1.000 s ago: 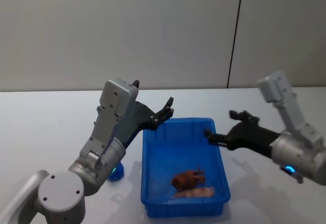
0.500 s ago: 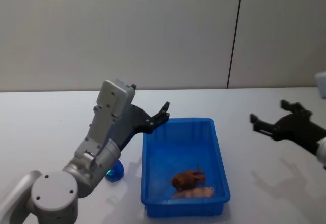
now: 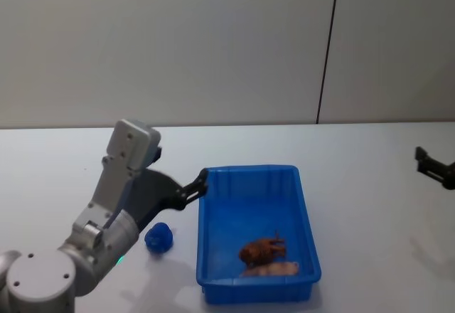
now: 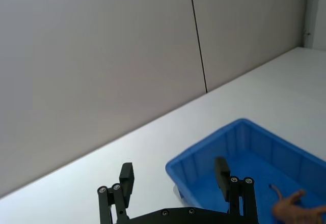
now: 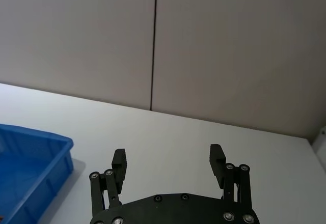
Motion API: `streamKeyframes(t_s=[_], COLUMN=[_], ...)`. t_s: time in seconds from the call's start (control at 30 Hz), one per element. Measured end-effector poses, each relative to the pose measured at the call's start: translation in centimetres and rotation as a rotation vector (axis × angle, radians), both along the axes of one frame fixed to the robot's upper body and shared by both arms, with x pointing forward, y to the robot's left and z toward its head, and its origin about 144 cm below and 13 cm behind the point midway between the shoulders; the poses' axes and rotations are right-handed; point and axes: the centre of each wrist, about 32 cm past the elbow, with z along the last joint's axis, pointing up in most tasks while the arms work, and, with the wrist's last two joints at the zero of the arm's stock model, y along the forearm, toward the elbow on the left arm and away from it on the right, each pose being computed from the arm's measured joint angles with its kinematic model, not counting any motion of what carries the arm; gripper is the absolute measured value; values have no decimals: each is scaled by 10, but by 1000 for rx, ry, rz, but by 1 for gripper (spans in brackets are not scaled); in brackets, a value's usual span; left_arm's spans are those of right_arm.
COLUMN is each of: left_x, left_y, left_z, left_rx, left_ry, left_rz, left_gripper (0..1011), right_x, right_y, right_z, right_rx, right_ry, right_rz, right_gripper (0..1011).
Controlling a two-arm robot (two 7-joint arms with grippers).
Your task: Pick up the two dolls from the table and place them into the box.
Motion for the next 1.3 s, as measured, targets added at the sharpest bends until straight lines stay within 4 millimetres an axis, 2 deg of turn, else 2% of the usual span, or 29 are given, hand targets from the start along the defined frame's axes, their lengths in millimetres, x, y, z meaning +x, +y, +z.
streamKeyframes(t_s=[0.37,0.67,0.9,1.3], left_x=[-16,-22,-19,1], left_y=[15,24,30,40], left_z=[-3,-18,-31,-52], left_rx=[-23,-65,-82,-123], left_ry=[159,312,374,402], left_rz=[38,55,70,118], left_gripper=[1001,1001,1001,1001], right_x=[-9,-13,-14,-15], right_y=[-14,-19,-21,-22], right_z=[3,4,4,4], right_rx=[2,3,3,3], right_ry=[-21,-28,-32,-34], right_rz=[-67,-89,-98,-105], right_gripper=[1001,1001,1001,1001])
